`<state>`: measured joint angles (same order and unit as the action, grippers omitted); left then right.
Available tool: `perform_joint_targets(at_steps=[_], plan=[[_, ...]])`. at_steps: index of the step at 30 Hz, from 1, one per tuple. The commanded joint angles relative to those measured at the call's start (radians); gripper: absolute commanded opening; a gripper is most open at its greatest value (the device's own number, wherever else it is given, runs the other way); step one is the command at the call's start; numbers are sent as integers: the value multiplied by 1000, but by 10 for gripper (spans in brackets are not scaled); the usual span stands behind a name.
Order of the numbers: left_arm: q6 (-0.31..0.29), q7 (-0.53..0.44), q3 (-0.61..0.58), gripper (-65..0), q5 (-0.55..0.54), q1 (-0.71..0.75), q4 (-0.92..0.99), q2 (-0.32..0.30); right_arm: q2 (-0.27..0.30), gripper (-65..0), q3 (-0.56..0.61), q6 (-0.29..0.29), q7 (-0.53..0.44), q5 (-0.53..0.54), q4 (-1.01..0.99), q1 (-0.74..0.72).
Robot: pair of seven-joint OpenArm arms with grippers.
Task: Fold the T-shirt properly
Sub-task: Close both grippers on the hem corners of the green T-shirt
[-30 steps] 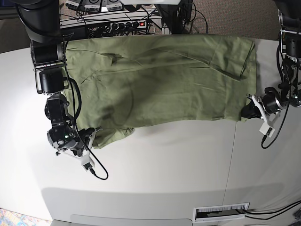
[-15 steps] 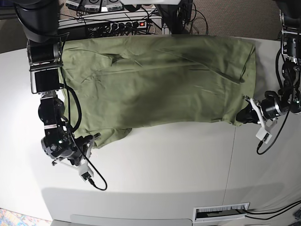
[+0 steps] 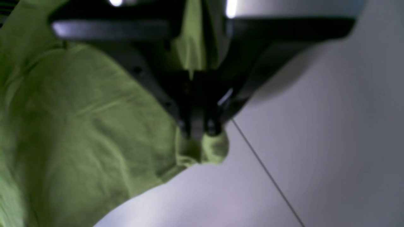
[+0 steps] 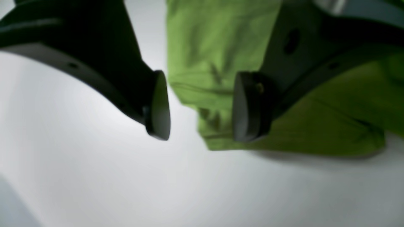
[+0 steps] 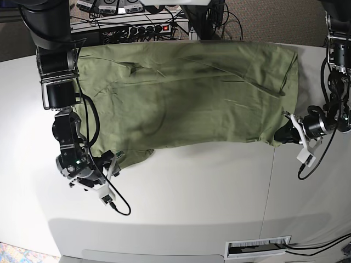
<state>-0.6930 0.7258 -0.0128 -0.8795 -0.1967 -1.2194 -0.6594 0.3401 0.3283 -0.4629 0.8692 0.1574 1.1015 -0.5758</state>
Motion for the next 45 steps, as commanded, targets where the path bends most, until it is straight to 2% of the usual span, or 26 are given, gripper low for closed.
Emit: perform_joint_targets(at_steps=[1,11,15,18,22,29,34,41,45], plan=[[-5,-19,9,-650,-18,-22,-16,-20,8,-326,-7,8,-32,-2,-6,-34],[-5,-19,9,-650,-15,-22,-16,-19,6,-340,-7,8,-82,-4,-117,-34],[-5,-20,9,-650,-14,-22,-16,-19,6,-458,-7,7,-81,0,-135,-34],[-5,-32,9,-650,-14,-22,-16,-19,6,-520,-7,8,-76,0,-135,-34],[-5,-38,9,-650,-14,-22,-16,-20,6,-648,-7,7,-31,0,-135,-34],[-5,-38,9,-650,-14,-22,-16,-19,6,-650,-7,7,42,4,-102,-34],[-5,-38,9,-650,-14,-19,-16,-20,6,-650,-7,7,124,100,-3,-34],[-5,-35,9,-650,-16,-2,-16,-22,10,-650,-7,7,266,161,167,-33],[-5,-5,9,-650,-38,0,-16,-23,39,-650,-7,7,309,169,229,-28]])
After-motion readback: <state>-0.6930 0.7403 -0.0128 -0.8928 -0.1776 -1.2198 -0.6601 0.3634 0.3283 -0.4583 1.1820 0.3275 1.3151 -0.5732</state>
